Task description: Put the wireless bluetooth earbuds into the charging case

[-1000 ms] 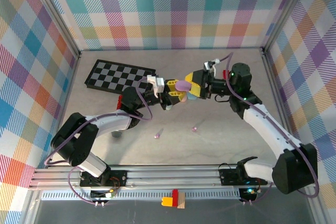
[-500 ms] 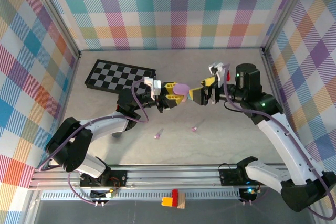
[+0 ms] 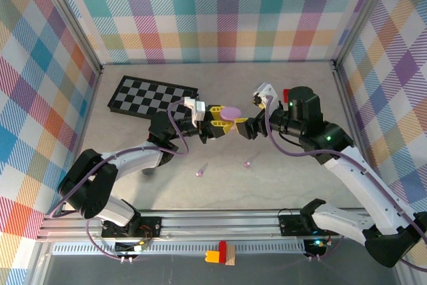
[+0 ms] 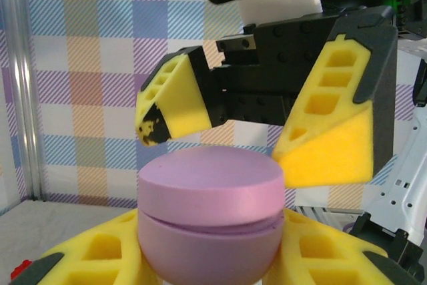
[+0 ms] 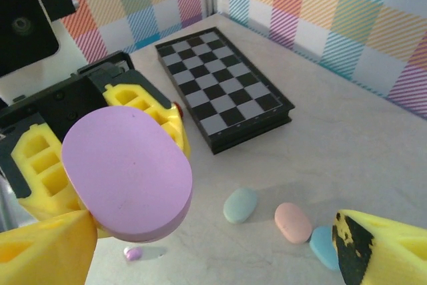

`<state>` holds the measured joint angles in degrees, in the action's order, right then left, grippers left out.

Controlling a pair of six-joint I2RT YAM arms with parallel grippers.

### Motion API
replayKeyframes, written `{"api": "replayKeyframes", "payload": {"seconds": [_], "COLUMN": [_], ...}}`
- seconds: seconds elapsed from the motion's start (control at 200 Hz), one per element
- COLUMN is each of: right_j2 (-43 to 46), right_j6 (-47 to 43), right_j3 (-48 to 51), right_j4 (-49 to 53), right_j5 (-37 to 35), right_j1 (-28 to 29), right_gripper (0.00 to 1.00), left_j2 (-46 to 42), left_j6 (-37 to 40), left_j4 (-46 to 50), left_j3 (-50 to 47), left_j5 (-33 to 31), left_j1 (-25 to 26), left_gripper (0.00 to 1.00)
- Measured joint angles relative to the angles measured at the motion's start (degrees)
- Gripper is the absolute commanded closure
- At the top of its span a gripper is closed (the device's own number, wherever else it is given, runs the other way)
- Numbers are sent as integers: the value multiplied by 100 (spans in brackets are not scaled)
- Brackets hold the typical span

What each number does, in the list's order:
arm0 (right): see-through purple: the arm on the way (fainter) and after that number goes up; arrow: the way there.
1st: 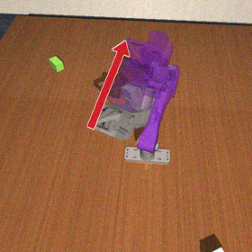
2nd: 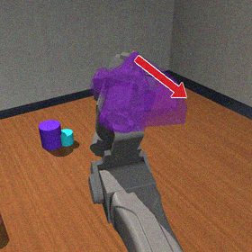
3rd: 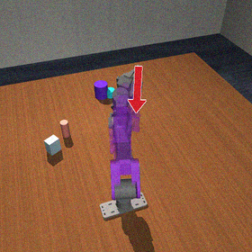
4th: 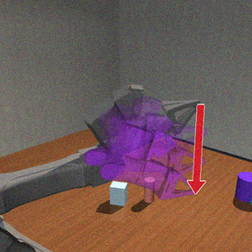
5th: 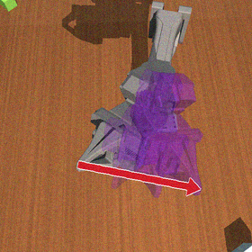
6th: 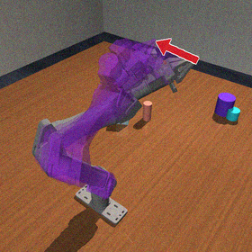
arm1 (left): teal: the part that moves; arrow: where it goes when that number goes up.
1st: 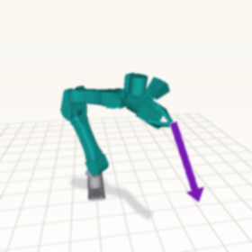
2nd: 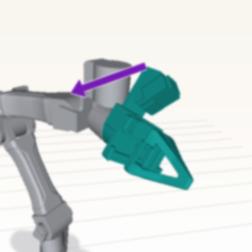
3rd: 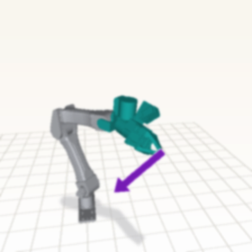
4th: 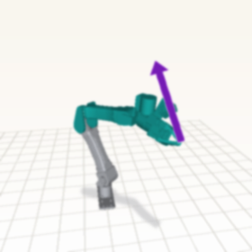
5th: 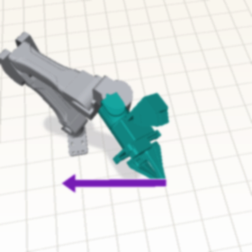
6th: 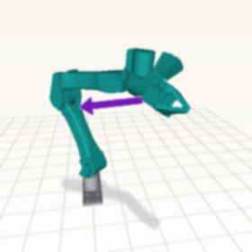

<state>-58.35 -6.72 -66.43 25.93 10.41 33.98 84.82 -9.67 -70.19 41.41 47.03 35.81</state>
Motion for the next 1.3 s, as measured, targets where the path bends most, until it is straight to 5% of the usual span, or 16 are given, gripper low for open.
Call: {"api": "replayKeyframes", "payload": {"seconds": [0.765, 1.095, 1.305], "right_j2": [-293, 1307, 1237], "right_j6": [828, 1484, 2393], "right_j3": [-155, 887, 1462], "right_j4": [-225, -343, 96], "right_j5": [-796, -195, -393], "right_j1": [0, -542, -990], "right_gripper": [11, 10, 20], "left_j2": [9, 61, 59], "left_j6": [0, -107, -210], "left_j4": [90, -46, -203], "left_j3": [0, 0, -31], "left_j5": [157, 133, 90], "left_j1": [-24, -273, -651], "left_gripper": [68, 68, 67]}}
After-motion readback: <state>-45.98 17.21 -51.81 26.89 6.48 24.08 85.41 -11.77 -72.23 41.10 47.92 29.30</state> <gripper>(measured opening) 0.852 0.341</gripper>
